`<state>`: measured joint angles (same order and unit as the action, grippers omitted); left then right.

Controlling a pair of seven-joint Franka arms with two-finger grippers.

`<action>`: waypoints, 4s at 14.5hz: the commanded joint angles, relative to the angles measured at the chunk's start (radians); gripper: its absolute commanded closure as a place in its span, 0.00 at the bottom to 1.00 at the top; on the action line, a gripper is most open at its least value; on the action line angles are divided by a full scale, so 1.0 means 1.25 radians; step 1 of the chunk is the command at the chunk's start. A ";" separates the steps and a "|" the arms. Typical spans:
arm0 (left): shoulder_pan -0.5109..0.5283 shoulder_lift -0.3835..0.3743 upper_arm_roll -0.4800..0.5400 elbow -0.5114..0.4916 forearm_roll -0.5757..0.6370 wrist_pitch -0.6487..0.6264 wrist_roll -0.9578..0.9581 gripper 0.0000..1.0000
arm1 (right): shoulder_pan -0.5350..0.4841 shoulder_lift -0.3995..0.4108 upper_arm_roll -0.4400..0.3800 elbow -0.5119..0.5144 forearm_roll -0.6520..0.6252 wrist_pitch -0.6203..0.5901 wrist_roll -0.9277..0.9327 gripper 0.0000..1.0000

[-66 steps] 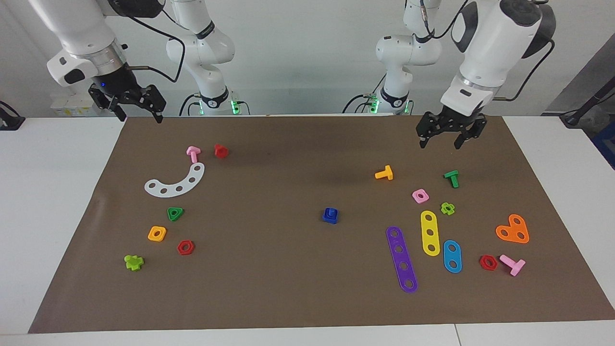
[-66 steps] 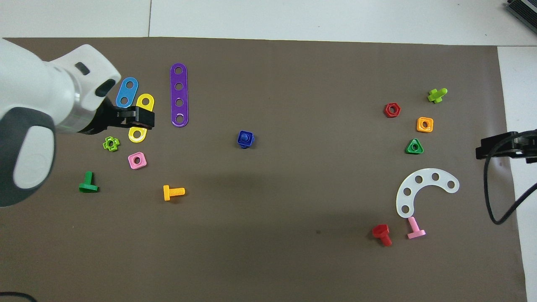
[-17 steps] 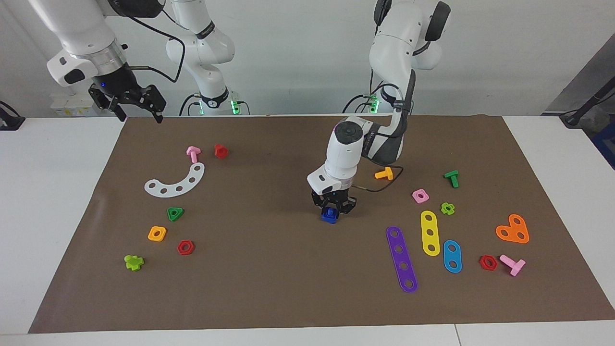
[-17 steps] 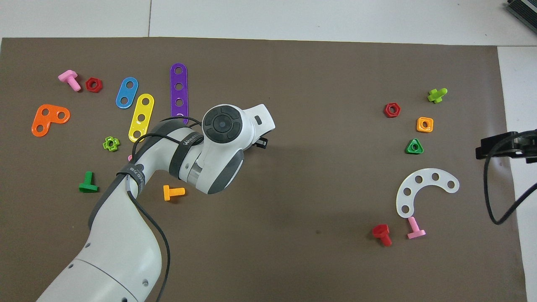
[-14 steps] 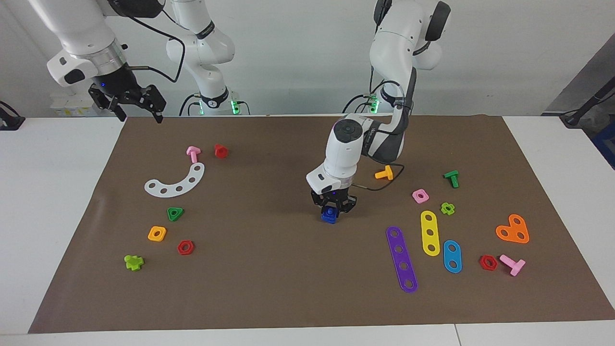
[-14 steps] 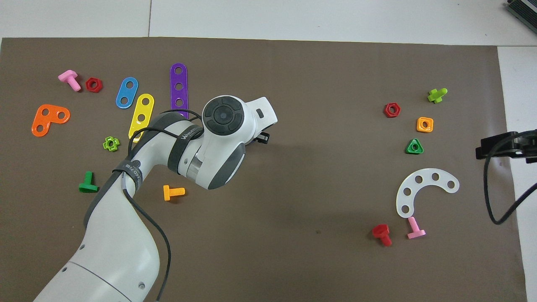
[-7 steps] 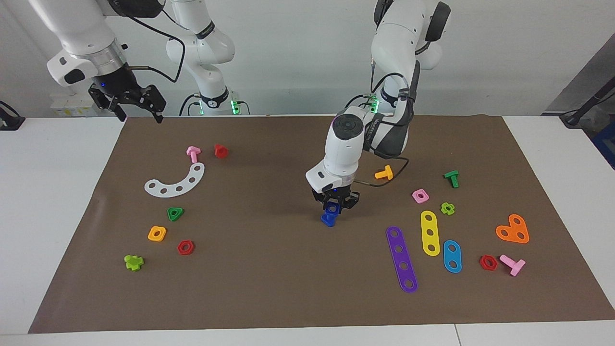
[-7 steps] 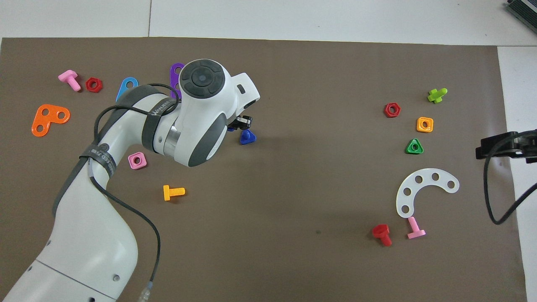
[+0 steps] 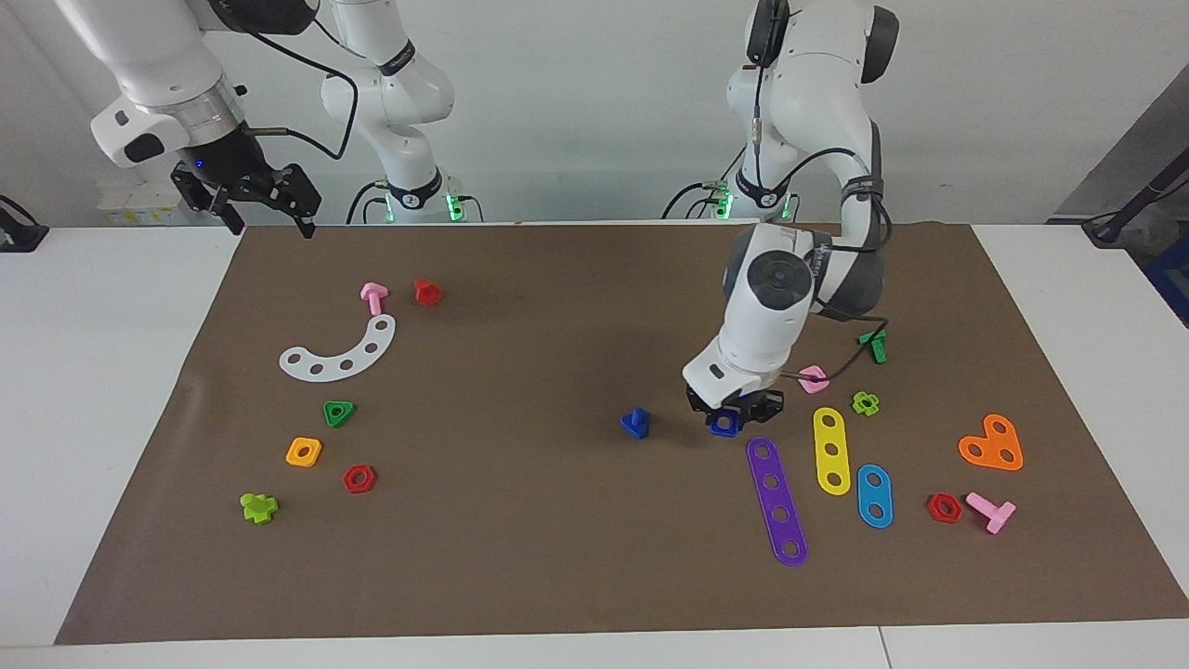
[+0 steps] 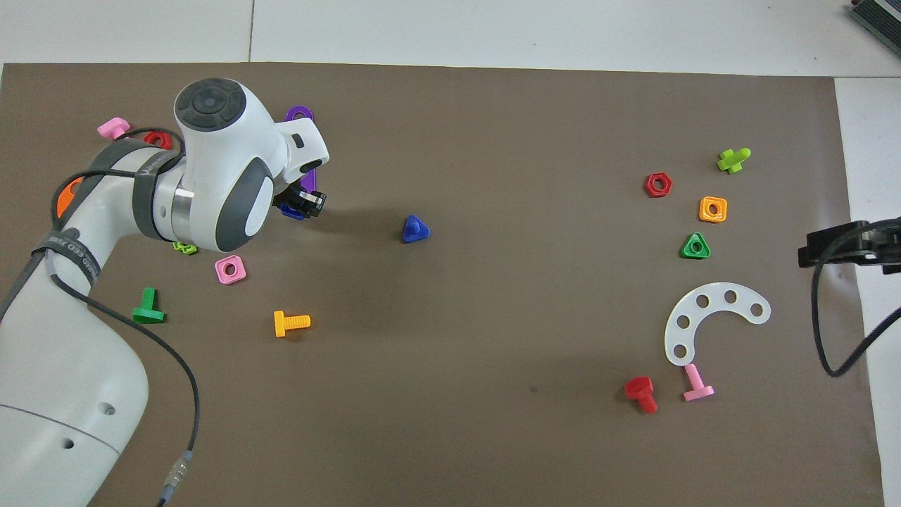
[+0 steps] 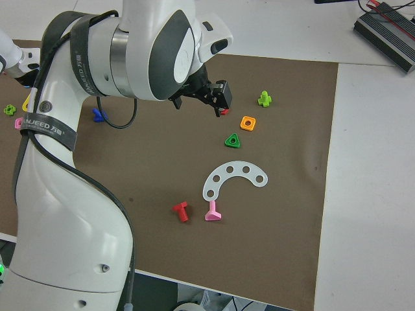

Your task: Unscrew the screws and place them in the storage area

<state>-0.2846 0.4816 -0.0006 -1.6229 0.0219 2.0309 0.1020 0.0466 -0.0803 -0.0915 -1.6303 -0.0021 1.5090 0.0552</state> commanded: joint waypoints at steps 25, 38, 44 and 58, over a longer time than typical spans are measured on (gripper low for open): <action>0.274 -0.278 -0.001 -0.154 0.002 -0.073 0.144 0.00 | 0.487 0.605 0.011 0.288 -0.034 0.492 0.606 0.00; 0.272 -0.345 -0.006 0.056 -0.010 -0.362 -0.044 0.00 | 0.499 0.625 0.028 0.200 -0.019 0.623 0.583 0.41; 0.257 -0.374 -0.015 0.006 -0.016 -0.331 -0.044 0.00 | 0.500 0.618 0.039 0.178 -0.018 0.624 0.573 0.62; 0.228 -0.437 -0.015 -0.139 -0.015 -0.225 -0.044 0.00 | 0.495 0.616 0.038 0.179 -0.034 0.632 0.545 0.69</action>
<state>0.0120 -0.0138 -0.0319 -1.7298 0.0130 1.7069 0.0590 0.6750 0.7088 -0.0515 -1.3777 -0.0259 2.2721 0.7627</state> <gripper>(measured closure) 0.000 0.626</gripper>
